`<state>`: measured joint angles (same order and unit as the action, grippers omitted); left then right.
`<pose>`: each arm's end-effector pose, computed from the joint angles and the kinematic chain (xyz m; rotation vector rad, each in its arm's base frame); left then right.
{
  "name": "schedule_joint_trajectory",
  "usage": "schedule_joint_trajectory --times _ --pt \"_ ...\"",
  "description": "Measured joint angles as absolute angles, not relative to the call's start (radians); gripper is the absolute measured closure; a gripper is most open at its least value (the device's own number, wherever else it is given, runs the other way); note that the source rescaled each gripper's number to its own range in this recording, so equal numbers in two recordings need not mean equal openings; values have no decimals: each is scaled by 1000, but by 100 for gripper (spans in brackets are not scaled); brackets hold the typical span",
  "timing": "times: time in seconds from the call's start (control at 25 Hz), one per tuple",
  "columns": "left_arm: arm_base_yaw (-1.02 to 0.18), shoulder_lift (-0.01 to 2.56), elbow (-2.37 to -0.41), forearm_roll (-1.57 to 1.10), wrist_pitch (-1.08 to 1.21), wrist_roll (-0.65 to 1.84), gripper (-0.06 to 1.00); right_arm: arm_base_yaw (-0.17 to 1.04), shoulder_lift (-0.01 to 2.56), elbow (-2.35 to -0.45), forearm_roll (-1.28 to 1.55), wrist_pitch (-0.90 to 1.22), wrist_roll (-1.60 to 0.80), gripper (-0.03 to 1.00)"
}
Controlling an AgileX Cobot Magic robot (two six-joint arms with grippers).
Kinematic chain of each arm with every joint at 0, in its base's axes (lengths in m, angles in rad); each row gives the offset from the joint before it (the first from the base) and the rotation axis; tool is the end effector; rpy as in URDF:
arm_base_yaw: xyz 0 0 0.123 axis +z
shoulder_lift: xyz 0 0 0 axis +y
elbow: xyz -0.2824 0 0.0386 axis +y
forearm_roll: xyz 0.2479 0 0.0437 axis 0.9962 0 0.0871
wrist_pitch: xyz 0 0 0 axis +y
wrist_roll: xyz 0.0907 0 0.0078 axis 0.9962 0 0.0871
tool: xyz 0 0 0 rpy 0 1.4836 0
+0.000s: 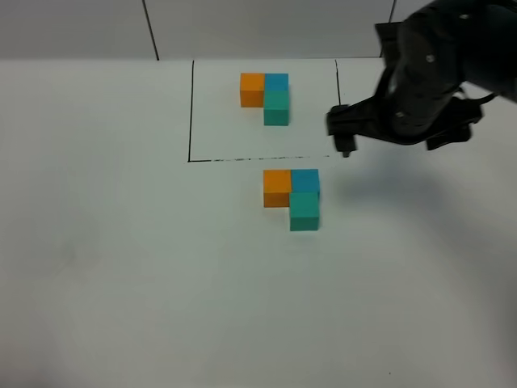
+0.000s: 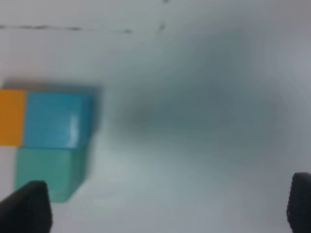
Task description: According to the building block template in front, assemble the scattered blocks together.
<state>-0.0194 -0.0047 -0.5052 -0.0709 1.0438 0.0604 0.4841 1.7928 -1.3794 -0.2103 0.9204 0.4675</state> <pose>-0.0057 -0.0055 0.2801 0.0834 2.0143 -0.0584 0.3379 0.1606 0.2456 -0.1617 2.7644 -0.0250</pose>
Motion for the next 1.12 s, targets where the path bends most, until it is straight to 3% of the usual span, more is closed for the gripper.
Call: schedule_joint_trajectory --times 0.48,1.12 --pt "-19 -5 -505 -71 1044 60 26 -45 1623 -1246 -116 898 82 3" --pt "-19 -5 -505 -71 1044 60 26 -72 1045 -875 -14 884 6 3"
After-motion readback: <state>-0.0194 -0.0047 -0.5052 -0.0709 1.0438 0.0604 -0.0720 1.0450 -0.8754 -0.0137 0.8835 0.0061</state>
